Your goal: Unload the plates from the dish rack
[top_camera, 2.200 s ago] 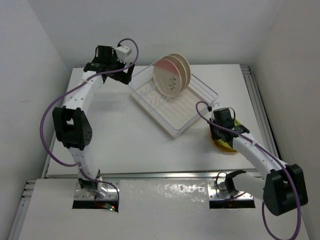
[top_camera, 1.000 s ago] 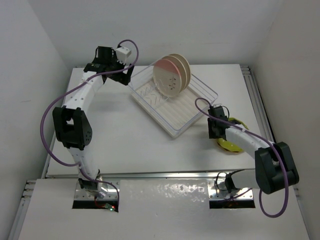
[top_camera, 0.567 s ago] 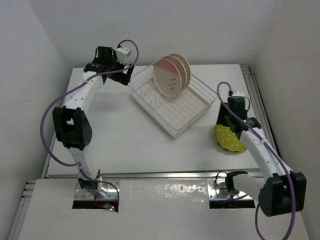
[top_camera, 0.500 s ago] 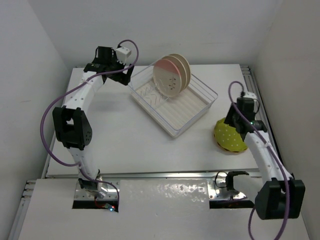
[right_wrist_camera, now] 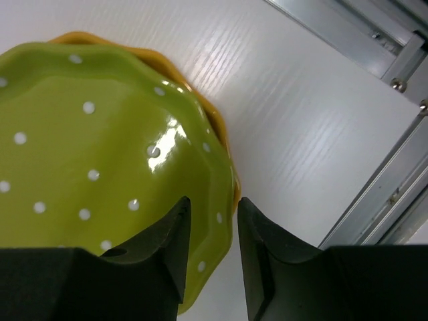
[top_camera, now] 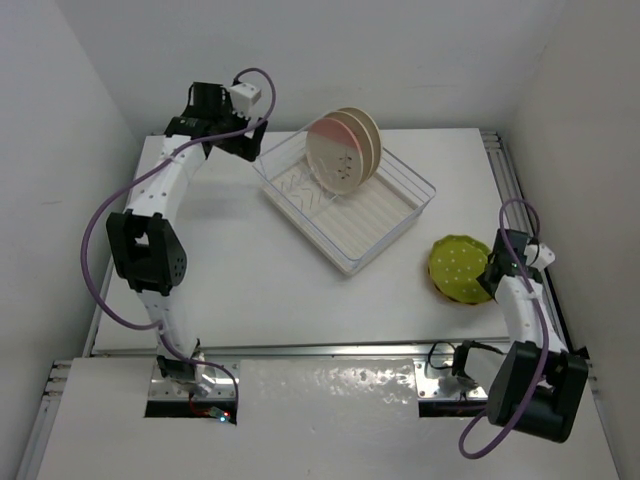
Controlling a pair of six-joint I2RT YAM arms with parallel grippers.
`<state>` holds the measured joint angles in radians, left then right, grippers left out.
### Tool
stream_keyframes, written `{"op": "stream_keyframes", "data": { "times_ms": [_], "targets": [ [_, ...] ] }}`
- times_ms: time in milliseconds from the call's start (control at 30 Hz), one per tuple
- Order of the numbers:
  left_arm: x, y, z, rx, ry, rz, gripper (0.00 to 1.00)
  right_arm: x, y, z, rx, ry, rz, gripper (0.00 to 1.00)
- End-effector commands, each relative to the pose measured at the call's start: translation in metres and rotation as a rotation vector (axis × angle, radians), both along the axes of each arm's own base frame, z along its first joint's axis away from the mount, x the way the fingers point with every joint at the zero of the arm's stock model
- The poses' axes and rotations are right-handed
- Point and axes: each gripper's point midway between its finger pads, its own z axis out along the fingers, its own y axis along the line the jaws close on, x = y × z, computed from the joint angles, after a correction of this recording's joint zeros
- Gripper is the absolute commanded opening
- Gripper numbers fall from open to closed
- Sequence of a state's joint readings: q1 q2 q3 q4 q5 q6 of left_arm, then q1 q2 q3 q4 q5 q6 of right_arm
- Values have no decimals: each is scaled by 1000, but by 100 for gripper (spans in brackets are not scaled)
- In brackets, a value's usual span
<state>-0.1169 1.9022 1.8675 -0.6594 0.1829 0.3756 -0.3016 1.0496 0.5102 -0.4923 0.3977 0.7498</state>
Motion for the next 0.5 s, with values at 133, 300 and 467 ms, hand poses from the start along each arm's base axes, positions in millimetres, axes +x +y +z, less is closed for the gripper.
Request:
{"op": "stream_keyframes", "data": {
  "times_ms": [133,300,467],
  "targets": [
    [17,12,0,-40,17,45,95,5,-31,1,-124,12,-102,35],
    [18,14,-9,-54,44,53,95,1,-31,-17,-90,47,-174,51],
    [19,18,-3,-51,35,59,95,8,-28,-27,-57,32,-184,35]
  ]
}}
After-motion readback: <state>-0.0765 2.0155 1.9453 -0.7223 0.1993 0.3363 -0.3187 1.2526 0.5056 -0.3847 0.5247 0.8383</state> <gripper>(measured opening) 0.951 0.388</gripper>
